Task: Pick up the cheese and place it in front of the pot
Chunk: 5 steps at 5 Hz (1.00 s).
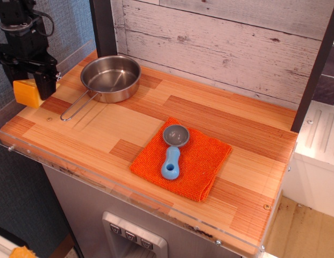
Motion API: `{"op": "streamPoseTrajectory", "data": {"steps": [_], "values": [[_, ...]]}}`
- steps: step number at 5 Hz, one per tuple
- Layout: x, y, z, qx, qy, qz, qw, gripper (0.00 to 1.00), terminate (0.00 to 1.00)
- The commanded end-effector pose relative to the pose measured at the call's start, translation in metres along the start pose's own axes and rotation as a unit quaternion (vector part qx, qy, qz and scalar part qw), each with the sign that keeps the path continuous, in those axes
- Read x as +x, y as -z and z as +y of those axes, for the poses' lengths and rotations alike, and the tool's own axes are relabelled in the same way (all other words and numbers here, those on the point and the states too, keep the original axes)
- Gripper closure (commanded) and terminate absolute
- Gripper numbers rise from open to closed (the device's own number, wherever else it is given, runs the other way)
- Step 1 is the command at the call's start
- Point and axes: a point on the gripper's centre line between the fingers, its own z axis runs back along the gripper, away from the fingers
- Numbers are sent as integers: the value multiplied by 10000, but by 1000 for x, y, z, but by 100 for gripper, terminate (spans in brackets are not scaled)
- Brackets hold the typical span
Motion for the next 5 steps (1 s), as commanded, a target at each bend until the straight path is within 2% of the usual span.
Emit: {"op": "streamPoseTrajectory", "data": {"steps": [1, 2, 3, 4, 5], "values": [[-1, -9, 4, -111, 20, -183, 9998, 0, 0], [-1, -11, 5, -87, 0, -222, 9997, 0, 0], [-4, -27, 2, -23, -57, -303, 9995, 0, 0], [-9, -53, -7, -206, -289, -534, 9979, 0, 0], [-7, -66, -32, -445, -368, -620, 9964, 0, 0]]}}
